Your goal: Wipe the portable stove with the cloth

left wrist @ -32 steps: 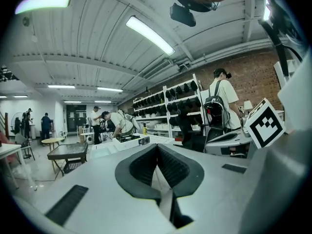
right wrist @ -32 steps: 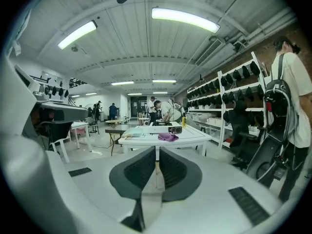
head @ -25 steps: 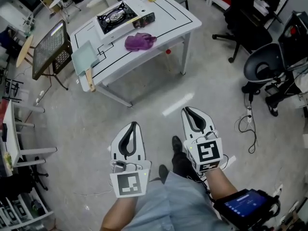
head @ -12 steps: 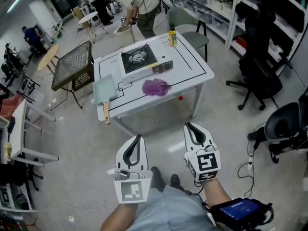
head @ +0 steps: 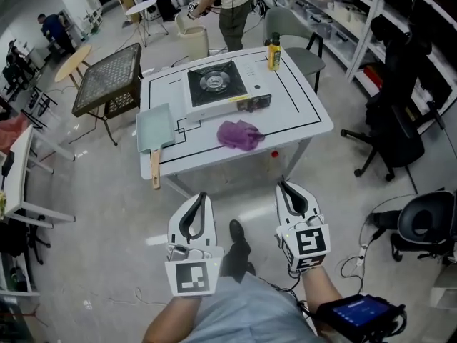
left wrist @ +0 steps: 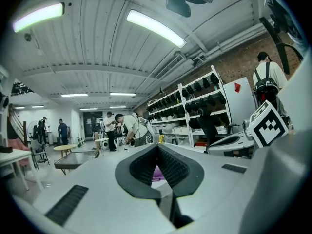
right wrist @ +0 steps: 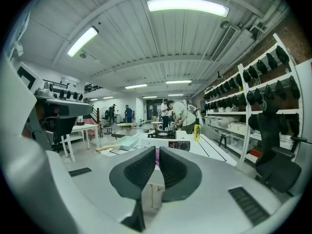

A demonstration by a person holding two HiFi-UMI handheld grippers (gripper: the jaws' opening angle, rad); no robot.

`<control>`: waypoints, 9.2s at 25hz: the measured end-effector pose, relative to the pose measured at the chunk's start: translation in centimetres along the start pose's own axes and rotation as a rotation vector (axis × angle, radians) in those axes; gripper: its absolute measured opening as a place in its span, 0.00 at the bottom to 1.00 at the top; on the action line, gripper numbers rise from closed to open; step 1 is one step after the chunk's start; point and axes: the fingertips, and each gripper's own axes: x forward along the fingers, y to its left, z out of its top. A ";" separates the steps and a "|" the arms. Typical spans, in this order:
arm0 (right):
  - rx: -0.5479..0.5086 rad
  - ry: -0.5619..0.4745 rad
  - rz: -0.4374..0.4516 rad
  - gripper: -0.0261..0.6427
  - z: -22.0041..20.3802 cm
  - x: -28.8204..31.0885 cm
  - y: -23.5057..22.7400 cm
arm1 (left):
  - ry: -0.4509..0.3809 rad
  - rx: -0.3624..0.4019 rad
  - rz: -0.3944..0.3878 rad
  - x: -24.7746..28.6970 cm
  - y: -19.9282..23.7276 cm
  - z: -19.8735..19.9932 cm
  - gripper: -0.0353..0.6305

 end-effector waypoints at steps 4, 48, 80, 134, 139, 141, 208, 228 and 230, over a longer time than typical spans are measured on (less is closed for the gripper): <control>0.029 0.029 0.023 0.12 -1.2 5.2 -1.0 | 0.031 0.013 0.000 4.5 2.1 -1.6 0.08; -0.133 0.044 0.406 0.12 3.7 34.6 -3.1 | 0.073 -0.088 0.134 31.1 16.9 -3.8 0.08; -0.261 0.426 0.677 0.22 -6.7 39.9 -0.3 | 0.219 -0.158 0.191 36.2 19.1 -11.0 0.08; -0.776 0.381 1.188 0.22 5.3 74.5 6.3 | 0.236 -0.262 0.646 41.8 35.1 -9.4 0.08; -0.790 0.430 1.228 0.21 5.1 74.5 6.6 | 0.240 -0.254 0.665 41.2 35.4 -9.3 0.08; -0.794 0.447 1.228 0.21 5.0 74.3 6.1 | 0.208 -0.233 0.652 41.9 35.5 -8.4 0.08; -0.499 0.602 0.475 0.21 5.6 67.0 -23.0 | 0.120 -0.141 0.219 51.8 22.5 -2.3 0.08; -0.435 0.632 0.452 0.21 1.9 59.2 -20.7 | 0.164 -0.163 0.152 45.8 19.7 -4.5 0.08; -0.434 0.636 0.449 0.21 1.7 58.1 -20.4 | 0.156 -0.158 0.147 44.9 19.5 -4.2 0.08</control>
